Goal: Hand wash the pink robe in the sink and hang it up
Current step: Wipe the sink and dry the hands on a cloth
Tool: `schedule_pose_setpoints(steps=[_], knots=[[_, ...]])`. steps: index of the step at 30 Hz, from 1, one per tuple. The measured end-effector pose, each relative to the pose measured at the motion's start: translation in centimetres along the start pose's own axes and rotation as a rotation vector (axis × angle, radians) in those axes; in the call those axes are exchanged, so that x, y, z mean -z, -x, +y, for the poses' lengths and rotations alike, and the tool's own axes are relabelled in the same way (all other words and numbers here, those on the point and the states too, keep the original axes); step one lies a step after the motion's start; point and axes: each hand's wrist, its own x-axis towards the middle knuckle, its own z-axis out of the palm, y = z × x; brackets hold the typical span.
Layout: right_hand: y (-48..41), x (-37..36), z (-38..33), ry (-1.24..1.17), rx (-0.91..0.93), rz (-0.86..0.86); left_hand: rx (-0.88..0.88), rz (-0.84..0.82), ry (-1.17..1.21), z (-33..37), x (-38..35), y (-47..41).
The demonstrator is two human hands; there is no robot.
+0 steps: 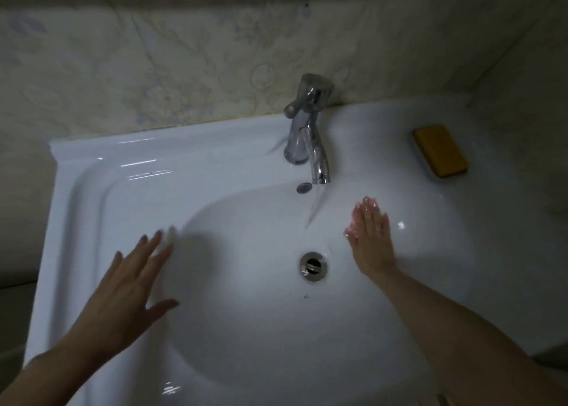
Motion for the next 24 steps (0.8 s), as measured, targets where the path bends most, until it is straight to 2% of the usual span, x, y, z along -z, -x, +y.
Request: schedule_pose_setpoints(steps=[3,5,7,10,12,13,16,17,19,22,24], knots=[[-1.4,0.3,-5.6,-0.245,-0.373,0.023,-0.253,0.010,-0.137,1.6,-1.3,-1.8],[-2.2,0.4,-10.8,-0.396,-0.453,0.044,-0.302,-0.041,-0.201,2.3,-2.3,-2.4],[-0.4,0.4,-15.6,-0.430,-0.327,0.078,-0.241,-0.023,-0.225,2.3,-3.6,-2.1],[4.9,0.1,-20.2,-0.491,0.187,0.030,-0.182,0.046,-0.168,3.3,-4.7,-1.7],[6.7,-0.4,-20.9,-0.511,0.465,-0.001,-0.123,0.112,-0.028,5.3,-4.0,-2.5],[7.0,-0.7,-20.4,-0.469,0.579,0.003,-0.047,0.175,0.121,6.7,-2.8,-3.6],[7.1,-1.3,-15.2,-0.253,0.904,-0.004,0.331,0.325,0.813,10.8,3.0,-8.7],[7.2,-1.2,-12.6,-0.196,0.943,-0.034,0.437,0.317,1.003,11.7,4.6,-10.6],[7.2,-1.3,-7.2,-0.175,0.923,-0.065,0.500,0.161,1.225,12.9,6.3,-13.7],[6.1,-0.9,0.2,-0.245,0.756,-0.121,0.396,-0.160,1.178,14.9,5.4,-16.2],[5.4,-0.3,2.3,-0.392,0.636,-0.094,0.415,-0.139,1.207,16.2,4.6,-16.9]])
